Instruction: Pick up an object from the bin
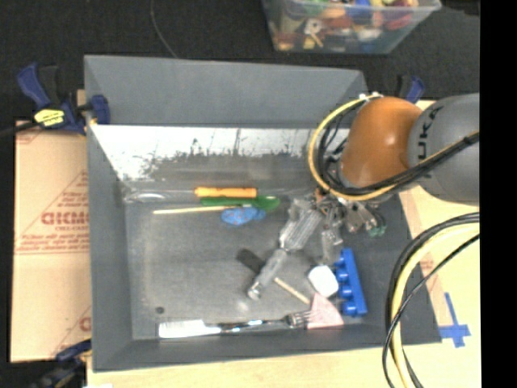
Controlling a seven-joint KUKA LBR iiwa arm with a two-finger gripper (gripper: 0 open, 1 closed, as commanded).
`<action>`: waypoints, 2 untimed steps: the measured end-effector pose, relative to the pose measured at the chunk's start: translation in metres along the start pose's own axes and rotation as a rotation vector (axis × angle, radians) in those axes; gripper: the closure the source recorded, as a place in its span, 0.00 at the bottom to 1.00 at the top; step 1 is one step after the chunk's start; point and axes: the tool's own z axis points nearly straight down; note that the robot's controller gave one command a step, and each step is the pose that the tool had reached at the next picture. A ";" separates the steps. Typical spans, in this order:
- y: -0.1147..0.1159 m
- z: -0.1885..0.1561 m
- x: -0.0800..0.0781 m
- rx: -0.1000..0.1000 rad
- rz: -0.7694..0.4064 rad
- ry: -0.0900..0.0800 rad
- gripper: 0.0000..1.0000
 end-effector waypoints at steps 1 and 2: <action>-0.004 -0.045 -0.012 0.002 -0.076 -0.003 0.00; 0.018 -0.017 -0.012 0.000 -0.056 -0.007 0.00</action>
Offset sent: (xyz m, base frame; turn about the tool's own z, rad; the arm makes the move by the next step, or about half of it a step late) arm 0.0052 0.0208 0.0165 -0.0561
